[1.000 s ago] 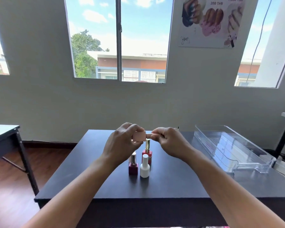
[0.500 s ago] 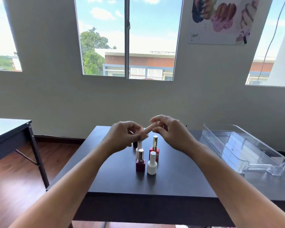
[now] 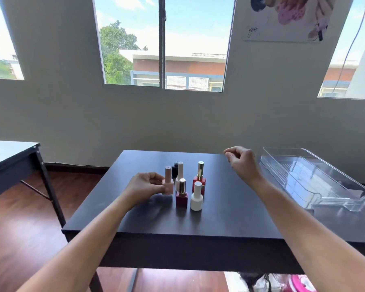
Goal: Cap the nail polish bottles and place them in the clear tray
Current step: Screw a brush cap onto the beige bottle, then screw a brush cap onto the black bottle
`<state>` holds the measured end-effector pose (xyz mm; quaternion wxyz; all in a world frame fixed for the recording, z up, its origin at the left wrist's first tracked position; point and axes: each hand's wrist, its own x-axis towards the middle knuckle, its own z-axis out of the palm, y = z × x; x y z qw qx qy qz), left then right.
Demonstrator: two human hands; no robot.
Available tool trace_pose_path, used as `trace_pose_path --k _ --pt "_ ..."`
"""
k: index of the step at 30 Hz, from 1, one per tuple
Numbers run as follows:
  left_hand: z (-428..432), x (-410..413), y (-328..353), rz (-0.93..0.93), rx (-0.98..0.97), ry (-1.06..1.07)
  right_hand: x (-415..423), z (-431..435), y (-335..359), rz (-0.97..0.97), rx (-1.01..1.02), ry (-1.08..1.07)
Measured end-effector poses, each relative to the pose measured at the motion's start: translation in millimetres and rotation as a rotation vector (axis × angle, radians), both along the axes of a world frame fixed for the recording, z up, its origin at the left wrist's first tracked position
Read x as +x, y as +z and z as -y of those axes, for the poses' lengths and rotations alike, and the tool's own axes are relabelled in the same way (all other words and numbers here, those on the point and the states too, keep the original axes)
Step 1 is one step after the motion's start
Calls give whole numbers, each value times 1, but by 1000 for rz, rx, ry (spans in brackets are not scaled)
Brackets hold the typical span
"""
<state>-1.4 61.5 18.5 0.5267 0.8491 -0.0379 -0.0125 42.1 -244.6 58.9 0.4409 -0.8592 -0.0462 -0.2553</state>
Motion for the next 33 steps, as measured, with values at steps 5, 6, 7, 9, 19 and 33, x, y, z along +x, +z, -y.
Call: trace_pose_path --k 5,6,7,9,19,33 --pt "0 2 -5 -2 15 -2 24 20 -27 -119 30 -144" --pt "0 2 -6 2 21 -1 28 22 -32 -146 34 -167" --pt "0 3 -7 6 30 1 32 24 -36 -172 37 -192" --pt "-1 4 -9 18 45 -3 40 27 -43 -209 38 -250" --pt "-2 7 -14 54 52 -21 85 35 -47 -321 33 -412" --pt "-15 10 -9 -1 -9 -172 102 40 -54 -307 21 -385"
